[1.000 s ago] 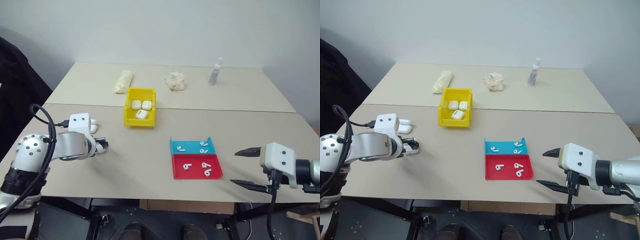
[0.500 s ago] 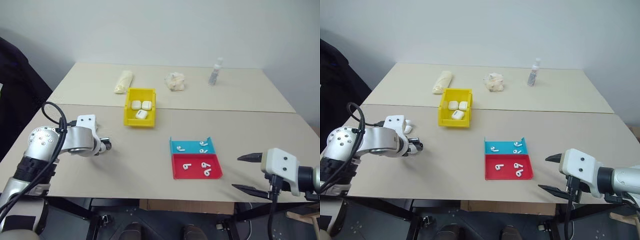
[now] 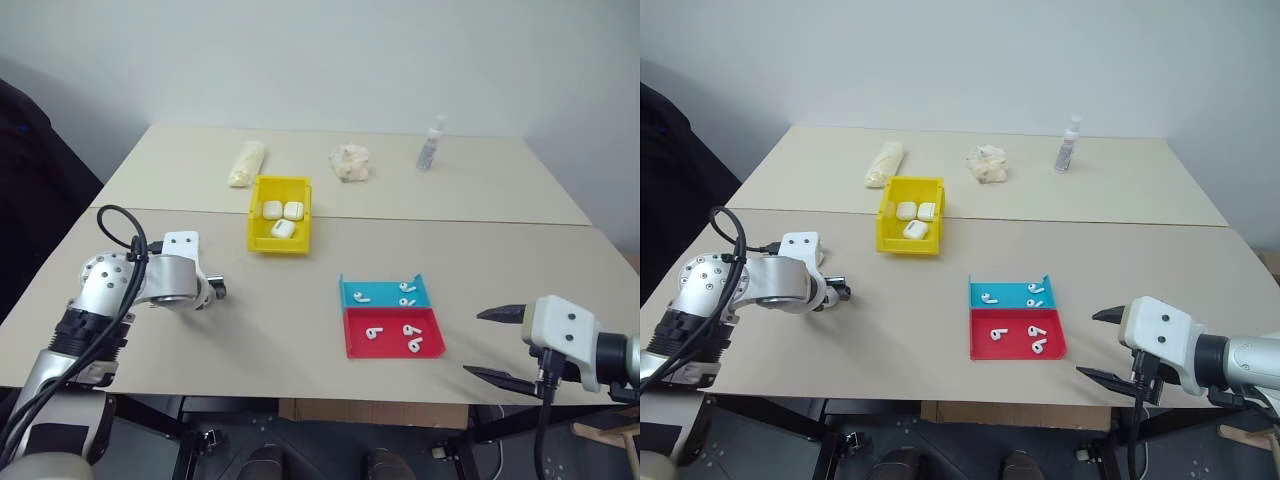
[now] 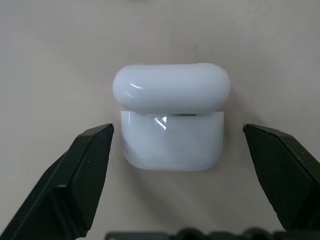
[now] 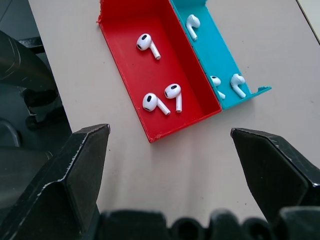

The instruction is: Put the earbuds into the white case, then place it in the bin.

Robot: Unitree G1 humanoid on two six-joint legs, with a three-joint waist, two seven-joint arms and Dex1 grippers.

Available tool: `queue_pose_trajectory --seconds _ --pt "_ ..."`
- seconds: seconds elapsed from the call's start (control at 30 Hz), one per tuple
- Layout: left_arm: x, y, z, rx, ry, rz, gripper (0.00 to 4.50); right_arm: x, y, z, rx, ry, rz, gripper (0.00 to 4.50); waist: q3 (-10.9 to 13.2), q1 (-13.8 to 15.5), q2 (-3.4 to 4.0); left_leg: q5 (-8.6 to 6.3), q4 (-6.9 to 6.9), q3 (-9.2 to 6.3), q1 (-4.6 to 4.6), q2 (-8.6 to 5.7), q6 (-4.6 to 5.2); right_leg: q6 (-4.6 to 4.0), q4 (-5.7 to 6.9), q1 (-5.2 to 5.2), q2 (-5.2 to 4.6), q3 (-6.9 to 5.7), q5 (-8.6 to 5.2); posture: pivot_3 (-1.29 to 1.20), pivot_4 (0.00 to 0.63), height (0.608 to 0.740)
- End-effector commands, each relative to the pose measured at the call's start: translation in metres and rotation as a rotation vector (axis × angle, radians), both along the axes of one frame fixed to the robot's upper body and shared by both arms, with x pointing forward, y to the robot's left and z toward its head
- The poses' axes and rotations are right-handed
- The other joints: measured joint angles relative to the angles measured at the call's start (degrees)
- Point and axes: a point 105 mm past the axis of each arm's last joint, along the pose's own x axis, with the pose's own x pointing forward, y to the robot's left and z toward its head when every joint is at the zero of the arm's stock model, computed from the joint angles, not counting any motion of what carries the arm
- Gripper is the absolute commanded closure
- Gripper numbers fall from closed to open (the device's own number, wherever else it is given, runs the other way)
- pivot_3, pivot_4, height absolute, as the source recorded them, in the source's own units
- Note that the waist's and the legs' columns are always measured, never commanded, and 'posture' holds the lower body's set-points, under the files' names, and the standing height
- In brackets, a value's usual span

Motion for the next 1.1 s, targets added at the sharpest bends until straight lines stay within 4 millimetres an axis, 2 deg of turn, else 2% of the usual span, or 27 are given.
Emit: queue_pose_trajectory --seconds 0.03,0.97,1.1 --pt "0.005 0.000 0.012 0.006 -0.048 -0.004 0.00 0.000 0.000 0.006 -0.015 -0.040 -0.002 0.02 0.00 -0.01 0.00 0.00 0.00 0.00 0.00 0.00 0.00 0.00 0.00 0.00 0.00 0.00 0.00 0.00 0.150 0.740" --pt "-0.001 0.007 -0.009 0.013 -0.006 0.040 0.00 0.001 -0.001 0.001 -0.035 -0.043 -0.010 0.02 -0.06 -0.04 0.01 0.00 -0.01 -0.03 0.13 0.00 -0.01 0.00 0.03 0.09 0.00 0.01 0.00 0.00 0.150 0.740" --pt "0.000 0.009 -0.012 0.023 -0.004 0.063 0.87 0.001 -0.001 0.001 -0.032 -0.043 -0.012 0.00 -0.19 -0.11 0.03 0.00 -0.03 -0.02 0.18 0.00 -0.01 0.00 0.03 0.12 0.00 0.01 0.00 0.00 0.150 0.740"
